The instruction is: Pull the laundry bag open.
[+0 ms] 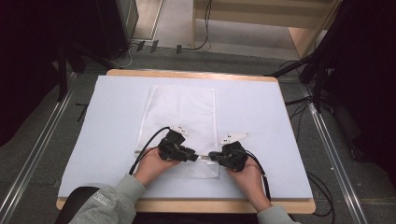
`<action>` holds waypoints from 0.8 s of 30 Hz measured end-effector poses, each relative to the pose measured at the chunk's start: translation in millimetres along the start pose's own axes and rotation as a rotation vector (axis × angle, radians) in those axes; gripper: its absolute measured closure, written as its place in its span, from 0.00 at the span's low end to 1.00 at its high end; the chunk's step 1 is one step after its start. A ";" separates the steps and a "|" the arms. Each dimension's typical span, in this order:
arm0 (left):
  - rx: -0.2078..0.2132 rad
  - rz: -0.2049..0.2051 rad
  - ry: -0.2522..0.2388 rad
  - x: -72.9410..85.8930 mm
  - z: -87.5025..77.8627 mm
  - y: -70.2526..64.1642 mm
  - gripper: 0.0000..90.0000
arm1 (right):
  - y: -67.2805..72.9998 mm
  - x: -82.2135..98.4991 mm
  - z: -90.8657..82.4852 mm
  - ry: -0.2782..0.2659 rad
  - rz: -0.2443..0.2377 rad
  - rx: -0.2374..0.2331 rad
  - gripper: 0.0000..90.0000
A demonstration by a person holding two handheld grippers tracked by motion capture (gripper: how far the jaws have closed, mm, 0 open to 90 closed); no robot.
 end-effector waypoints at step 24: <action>0.021 0.030 0.006 -4.1 11.2 -13.3 0.88 | 1.5 1.6 -0.3 -0.015 -0.011 0.006 0.98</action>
Point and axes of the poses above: each handheld gripper's, and its own axes: z roughly forward along the jaws, x roughly out of its underside, y roughly to its left, the point moved 9 cm from there along z, roughly forward along the jaws, and after that the axes turned 7 degrees about -x, right-handed, at the moved point
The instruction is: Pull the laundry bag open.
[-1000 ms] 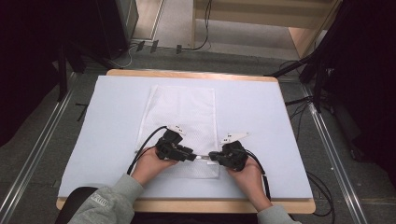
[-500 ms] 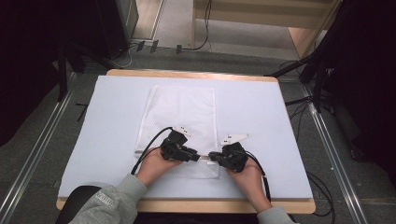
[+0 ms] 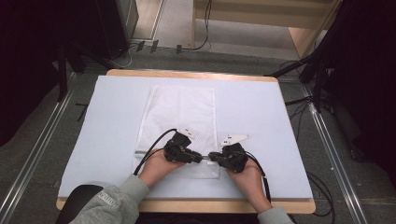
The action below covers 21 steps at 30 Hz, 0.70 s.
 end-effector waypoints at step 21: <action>0.028 -0.063 -0.003 -4.8 5.1 3.8 0.97 | -2.3 -5.2 4.3 -0.005 -0.039 0.015 0.97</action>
Point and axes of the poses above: each handheld gripper's, and its own axes: z roughly forward along the jaws, x roughly out of its underside, y roughly to its left, the point moved 9 cm from there along z, roughly forward along the jaws, and after that the axes turned 7 degrees about -x, right-handed, at the moved point
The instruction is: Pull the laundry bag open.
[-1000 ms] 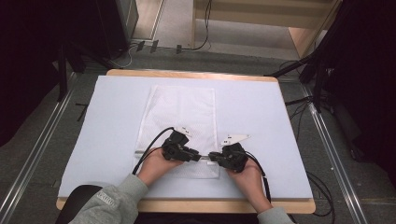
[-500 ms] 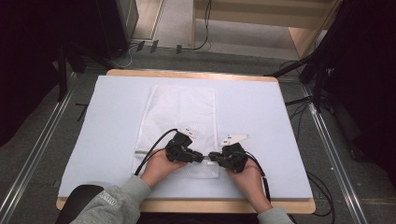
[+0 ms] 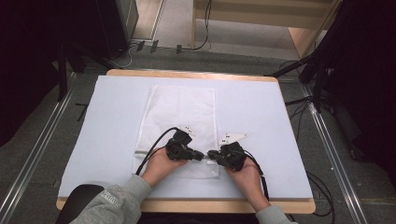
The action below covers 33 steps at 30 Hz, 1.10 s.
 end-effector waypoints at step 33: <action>0.038 -0.024 0.066 5.1 -14.4 8.6 0.98 | 1.7 2.3 0.3 -0.016 -0.043 0.010 0.98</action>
Point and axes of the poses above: each handheld gripper's, and its own axes: z roughly forward along the jaws, x roughly out of its underside, y roughly to its left, the point moved 9 cm from there along z, roughly forward along the jaws, and after that the axes turned 7 degrees about -x, right-handed, at the moved point
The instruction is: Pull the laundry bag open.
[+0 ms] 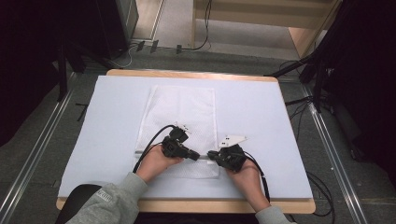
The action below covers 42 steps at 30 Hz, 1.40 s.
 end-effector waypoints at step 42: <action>0.012 -0.064 0.011 21.9 -43.5 23.4 0.98 | -1.6 -0.1 -0.5 0.008 0.009 -0.021 0.98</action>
Point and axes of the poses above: each handheld gripper's, and its own axes: z roughly forward along the jaws, x roughly out of its underside, y roughly to its left, the point moved 9 cm from there along z, roughly forward along the jaws, and after that the axes turned 7 degrees about -x, right-handed, at the moved point
